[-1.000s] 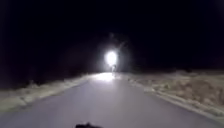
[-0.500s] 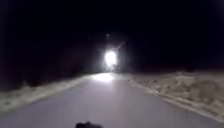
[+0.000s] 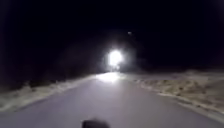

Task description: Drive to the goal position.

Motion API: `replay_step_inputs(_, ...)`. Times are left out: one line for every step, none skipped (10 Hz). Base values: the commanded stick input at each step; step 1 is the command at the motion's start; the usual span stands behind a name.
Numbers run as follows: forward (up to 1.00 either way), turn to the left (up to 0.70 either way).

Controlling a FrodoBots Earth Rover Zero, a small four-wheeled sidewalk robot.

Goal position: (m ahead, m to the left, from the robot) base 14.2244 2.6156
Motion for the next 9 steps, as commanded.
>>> replay_step_inputs(0.85,0.0)
replay_step_inputs(0.85,0.0)
replay_step_inputs(0.85,0.0)
replay_step_inputs(0.85,0.0)
replay_step_inputs(0.85,0.0)
replay_step_inputs(0.85,0.0)
replay_step_inputs(0.85,0.0)
replay_step_inputs(0.85,0.0)
replay_step_inputs(0.85,0.0)
